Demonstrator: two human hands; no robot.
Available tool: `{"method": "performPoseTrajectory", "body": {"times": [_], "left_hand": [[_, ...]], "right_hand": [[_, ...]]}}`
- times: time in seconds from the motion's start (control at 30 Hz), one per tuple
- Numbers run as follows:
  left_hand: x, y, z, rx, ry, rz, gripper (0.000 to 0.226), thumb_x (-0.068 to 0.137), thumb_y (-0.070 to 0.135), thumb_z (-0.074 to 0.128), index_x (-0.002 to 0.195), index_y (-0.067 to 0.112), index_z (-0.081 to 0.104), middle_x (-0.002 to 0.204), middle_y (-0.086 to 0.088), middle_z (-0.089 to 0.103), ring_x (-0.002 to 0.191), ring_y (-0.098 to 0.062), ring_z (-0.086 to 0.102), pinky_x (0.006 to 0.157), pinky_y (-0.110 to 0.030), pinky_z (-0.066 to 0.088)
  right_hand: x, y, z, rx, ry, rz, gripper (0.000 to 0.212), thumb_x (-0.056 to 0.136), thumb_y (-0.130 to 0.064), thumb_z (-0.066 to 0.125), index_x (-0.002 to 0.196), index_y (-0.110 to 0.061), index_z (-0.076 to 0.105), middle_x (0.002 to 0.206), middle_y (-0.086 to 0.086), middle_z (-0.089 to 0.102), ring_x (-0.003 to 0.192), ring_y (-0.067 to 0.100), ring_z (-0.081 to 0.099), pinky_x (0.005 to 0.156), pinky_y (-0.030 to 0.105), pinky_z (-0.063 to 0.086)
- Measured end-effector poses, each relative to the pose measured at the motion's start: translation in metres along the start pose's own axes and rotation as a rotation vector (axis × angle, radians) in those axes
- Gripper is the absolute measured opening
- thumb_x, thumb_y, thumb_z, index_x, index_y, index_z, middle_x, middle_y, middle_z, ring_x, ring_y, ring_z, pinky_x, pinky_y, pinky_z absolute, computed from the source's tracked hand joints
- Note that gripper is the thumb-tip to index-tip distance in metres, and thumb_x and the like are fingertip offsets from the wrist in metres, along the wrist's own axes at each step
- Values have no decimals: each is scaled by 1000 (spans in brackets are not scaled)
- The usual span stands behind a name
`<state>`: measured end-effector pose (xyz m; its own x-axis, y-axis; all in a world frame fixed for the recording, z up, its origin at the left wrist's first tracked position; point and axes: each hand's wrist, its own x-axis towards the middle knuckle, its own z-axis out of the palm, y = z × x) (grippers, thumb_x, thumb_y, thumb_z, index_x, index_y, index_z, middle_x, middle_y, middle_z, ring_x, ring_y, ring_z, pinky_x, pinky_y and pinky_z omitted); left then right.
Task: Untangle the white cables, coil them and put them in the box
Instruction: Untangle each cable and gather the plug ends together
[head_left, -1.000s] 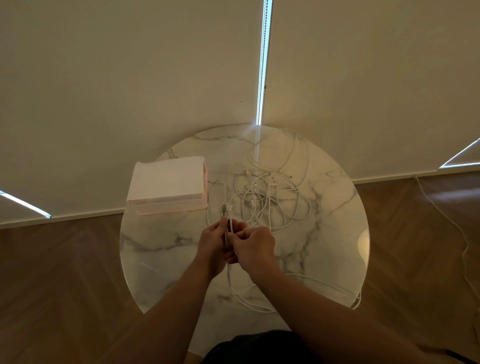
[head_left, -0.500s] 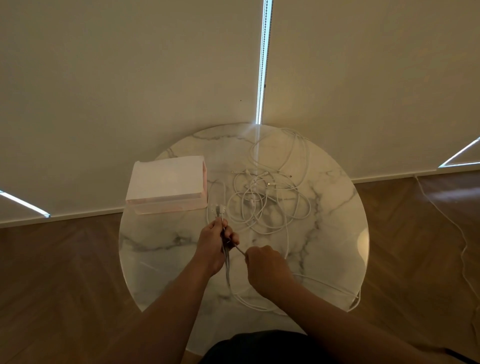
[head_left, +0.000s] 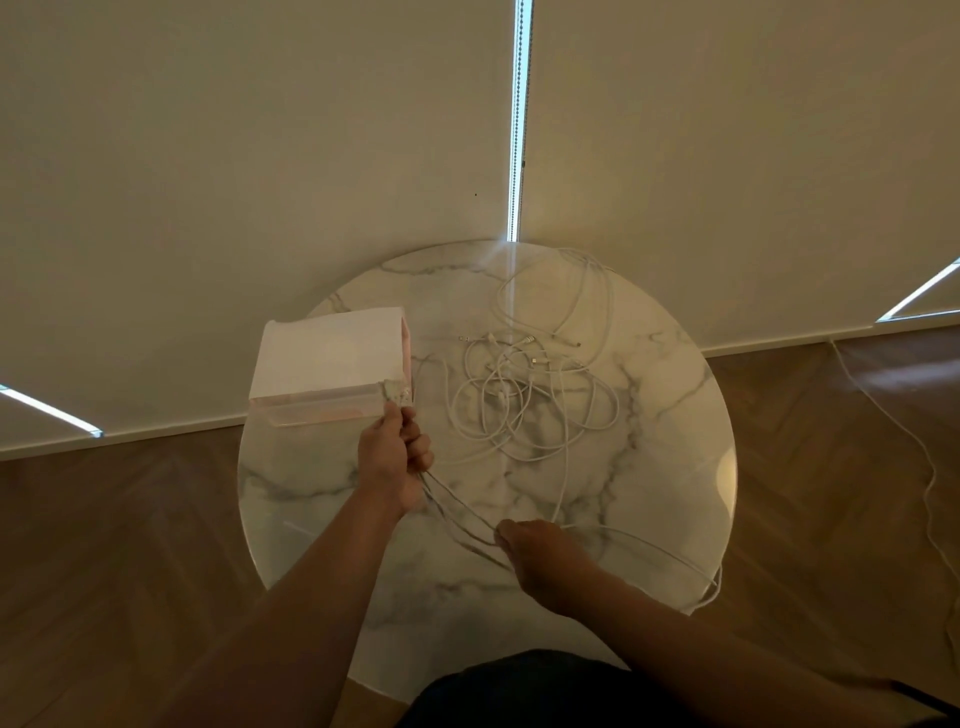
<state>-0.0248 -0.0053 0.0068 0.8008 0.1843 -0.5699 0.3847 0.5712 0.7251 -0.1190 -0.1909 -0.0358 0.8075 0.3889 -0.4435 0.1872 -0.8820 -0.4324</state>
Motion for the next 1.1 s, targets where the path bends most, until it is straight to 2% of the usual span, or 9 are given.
{"method": "performPoseTrajectory", "body": {"times": [0.13,0.27,0.33,0.4,0.5,0.73,0.87,1.0,1.1], "left_hand": [[3,3,-7,-77,69,43,40,107,32,30,72,18,45,44,9,27,34,-5,19,34,-15,17],[0,7,2,-113,52,22,40,107,32,30,72,18,43,45,8,26,34,-5,18,33,-16,16],[-5,9,10,-124,14,10,40,107,31,29,72,18,43,46,8,26,34,-5,18,32,-17,16],[-9,11,18,-133,-19,11,40,107,31,30,72,18,44,47,8,26,35,-5,18,32,-18,16],[-8,23,18,-137,-25,31,41,107,32,29,71,19,44,46,8,26,34,-5,17,32,-18,15],[13,41,-25,-159,124,77,42,107,32,29,70,19,43,44,8,27,33,-6,18,32,-18,14],[19,46,-41,-194,164,96,40,107,28,28,70,20,38,42,9,26,32,-5,18,35,-19,11],[26,65,-62,-180,210,137,37,106,21,30,70,21,36,46,8,25,32,-6,18,35,-17,12],[19,64,-57,-28,116,147,38,107,28,31,70,21,41,47,9,27,34,-5,19,37,-17,12]], "right_hand": [[-4,8,2,7,-10,13,21,103,-27,40,117,-14,48,113,10,60,101,29,60,74,35,42],[3,5,5,25,-2,-12,76,94,-51,50,151,-14,17,151,8,31,132,31,39,106,43,40],[12,-2,3,-14,15,-23,84,92,-55,51,154,-17,11,159,7,19,138,35,28,112,46,32],[20,-9,-2,-68,43,-41,70,92,-55,50,148,-18,31,153,6,31,134,34,31,109,43,32],[23,-10,-5,-123,67,-31,42,95,-47,47,108,-11,64,115,12,62,113,32,51,92,36,40],[3,38,1,18,36,111,34,97,-41,44,90,-12,61,93,10,63,93,31,62,68,31,38],[-9,65,-2,-69,65,168,33,98,-39,43,99,-15,65,103,10,67,96,28,63,70,31,40],[-23,96,-3,-219,42,186,28,98,-37,42,105,-20,64,108,6,66,106,25,57,88,31,41],[-18,98,-6,-230,20,185,26,100,-31,41,109,-20,63,112,5,65,105,24,61,90,31,42]]}}
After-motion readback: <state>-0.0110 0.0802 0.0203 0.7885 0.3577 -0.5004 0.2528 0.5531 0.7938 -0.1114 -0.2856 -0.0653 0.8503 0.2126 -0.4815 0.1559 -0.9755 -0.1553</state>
